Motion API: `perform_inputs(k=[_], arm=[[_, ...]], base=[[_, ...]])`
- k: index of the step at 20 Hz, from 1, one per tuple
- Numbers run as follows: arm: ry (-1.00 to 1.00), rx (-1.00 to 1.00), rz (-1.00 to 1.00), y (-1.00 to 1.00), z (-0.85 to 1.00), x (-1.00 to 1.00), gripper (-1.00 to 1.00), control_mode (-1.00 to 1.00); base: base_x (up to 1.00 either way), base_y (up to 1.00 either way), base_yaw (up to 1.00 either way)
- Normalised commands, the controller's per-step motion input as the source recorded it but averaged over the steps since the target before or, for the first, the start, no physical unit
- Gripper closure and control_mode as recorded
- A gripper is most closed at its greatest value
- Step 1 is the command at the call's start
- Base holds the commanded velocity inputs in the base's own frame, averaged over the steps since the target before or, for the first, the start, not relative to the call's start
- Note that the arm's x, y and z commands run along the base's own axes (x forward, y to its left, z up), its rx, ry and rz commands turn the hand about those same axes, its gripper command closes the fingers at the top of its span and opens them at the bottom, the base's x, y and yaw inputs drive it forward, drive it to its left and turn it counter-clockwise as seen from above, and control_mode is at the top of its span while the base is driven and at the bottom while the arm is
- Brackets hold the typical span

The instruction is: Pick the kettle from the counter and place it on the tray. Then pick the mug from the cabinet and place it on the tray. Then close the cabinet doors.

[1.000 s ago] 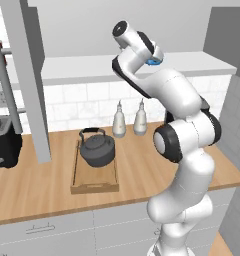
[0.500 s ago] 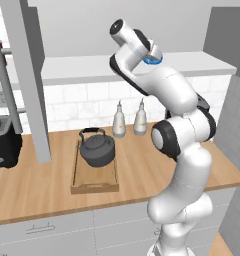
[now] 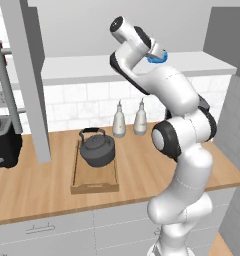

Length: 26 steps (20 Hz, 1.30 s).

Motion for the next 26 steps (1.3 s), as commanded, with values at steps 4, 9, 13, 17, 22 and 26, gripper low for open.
perform_inputs(k=[4, 9, 13, 17, 22, 26], arm=[[-0.26, 0.00, 0.00, -0.05, -0.04, -0.93, 1.00, -1.00], [-0.26, 0.00, 0.10, 0.00, 0.00, -1.00, 1.00, -1.00], [-0.21, 0.00, 0.32, 0.00, 0.00, -1.00, 1.00, -1.00], [-0.09, 0.00, 0.60, 0.00, -0.04, -1.00, 1.00, -1.00], [0.05, -0.08, 0.72, 0.00, -0.28, -1.00, 1.00, -1.00], [0.13, -0.25, 0.71, 0.12, -0.49, -1.00, 1.00, -1.00]], base=[[0.00, 0.00, 0.00], [0.00, 0.00, 0.00], [0.00, 0.00, 0.00], [0.00, 0.00, 0.00], [0.00, 0.00, 0.00], [0.00, 0.00, 0.00]])
